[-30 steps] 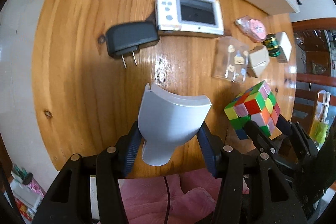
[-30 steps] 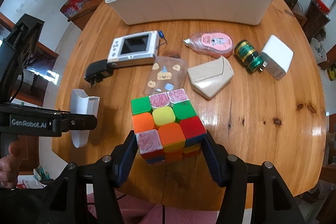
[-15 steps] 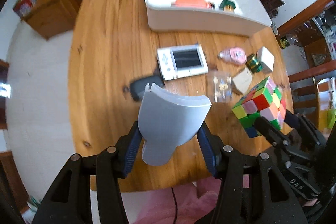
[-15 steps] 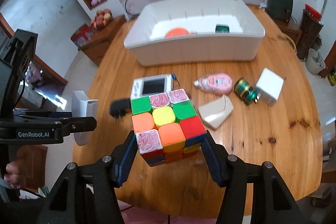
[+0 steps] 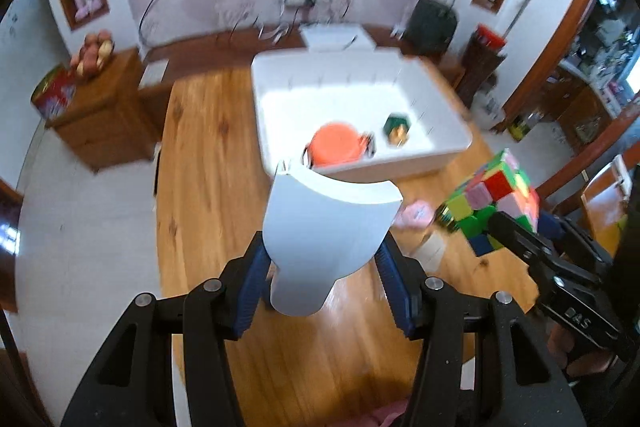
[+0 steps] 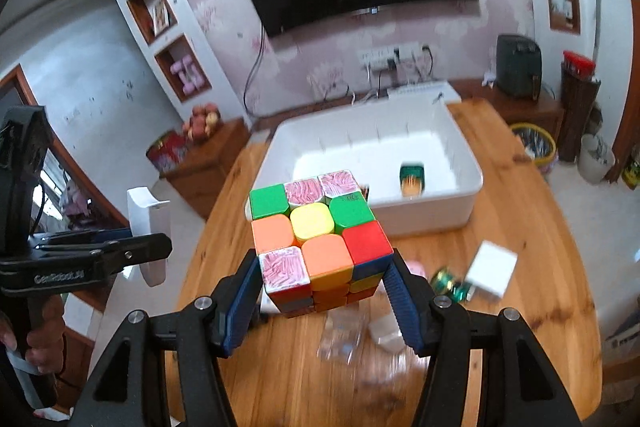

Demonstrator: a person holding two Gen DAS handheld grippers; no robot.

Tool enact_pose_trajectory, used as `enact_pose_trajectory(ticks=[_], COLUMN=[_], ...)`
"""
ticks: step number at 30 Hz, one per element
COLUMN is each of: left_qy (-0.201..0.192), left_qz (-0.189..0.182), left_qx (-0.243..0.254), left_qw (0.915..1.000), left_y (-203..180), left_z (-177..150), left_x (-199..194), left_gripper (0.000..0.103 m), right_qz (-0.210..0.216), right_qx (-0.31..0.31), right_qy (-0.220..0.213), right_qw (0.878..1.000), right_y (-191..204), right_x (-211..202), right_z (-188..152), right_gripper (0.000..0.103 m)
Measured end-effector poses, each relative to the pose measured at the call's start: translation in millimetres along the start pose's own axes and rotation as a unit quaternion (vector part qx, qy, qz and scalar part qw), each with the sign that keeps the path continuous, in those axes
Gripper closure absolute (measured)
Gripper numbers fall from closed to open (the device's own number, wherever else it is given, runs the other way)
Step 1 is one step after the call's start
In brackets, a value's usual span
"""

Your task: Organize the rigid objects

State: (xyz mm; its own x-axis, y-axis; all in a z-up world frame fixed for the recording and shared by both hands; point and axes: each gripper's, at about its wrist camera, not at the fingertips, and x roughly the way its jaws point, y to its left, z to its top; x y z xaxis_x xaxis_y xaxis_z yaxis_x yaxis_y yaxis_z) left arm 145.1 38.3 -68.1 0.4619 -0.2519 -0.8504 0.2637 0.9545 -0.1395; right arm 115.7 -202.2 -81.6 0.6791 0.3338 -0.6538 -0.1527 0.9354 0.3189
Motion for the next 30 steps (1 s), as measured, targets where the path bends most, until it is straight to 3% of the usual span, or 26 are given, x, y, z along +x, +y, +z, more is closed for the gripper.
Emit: enact_pose_trajectory(ticks=[6, 9, 12, 19, 30], left_qy=[-0.050, -0.065, -0.064, -0.083, -0.075], left_qz=[-0.002, 0.001, -0.008, 0.006, 0.020], left_qx=[-0.003, -0.035, -0.063, -0.076, -0.066], left_qw=[0.9987, 0.9973, 0.9959, 0.9937, 0.9948], left_y=[1, 6, 12, 8, -3], left_z=[13, 20, 28, 42, 71], left_x=[-7, -3, 6, 20, 58], left_gripper=[0.045, 0.045, 0.046, 0.045, 0.045], right_qz=[0.007, 0.012, 0.009, 0.000, -0.004], right_qx=[0.002, -0.002, -0.002, 0.009, 0.019], right_qy=[-0.035, -0.043, -0.048, -0.052, -0.019], right_qw=[0.999, 0.999, 0.999, 0.999, 1.000], right_y=[-5, -7, -11, -27, -51], right_x=[9, 13, 19, 35, 70], right_z=[25, 34, 42, 56, 64], right_gripper=[0.042, 0.042, 0.042, 0.042, 0.042])
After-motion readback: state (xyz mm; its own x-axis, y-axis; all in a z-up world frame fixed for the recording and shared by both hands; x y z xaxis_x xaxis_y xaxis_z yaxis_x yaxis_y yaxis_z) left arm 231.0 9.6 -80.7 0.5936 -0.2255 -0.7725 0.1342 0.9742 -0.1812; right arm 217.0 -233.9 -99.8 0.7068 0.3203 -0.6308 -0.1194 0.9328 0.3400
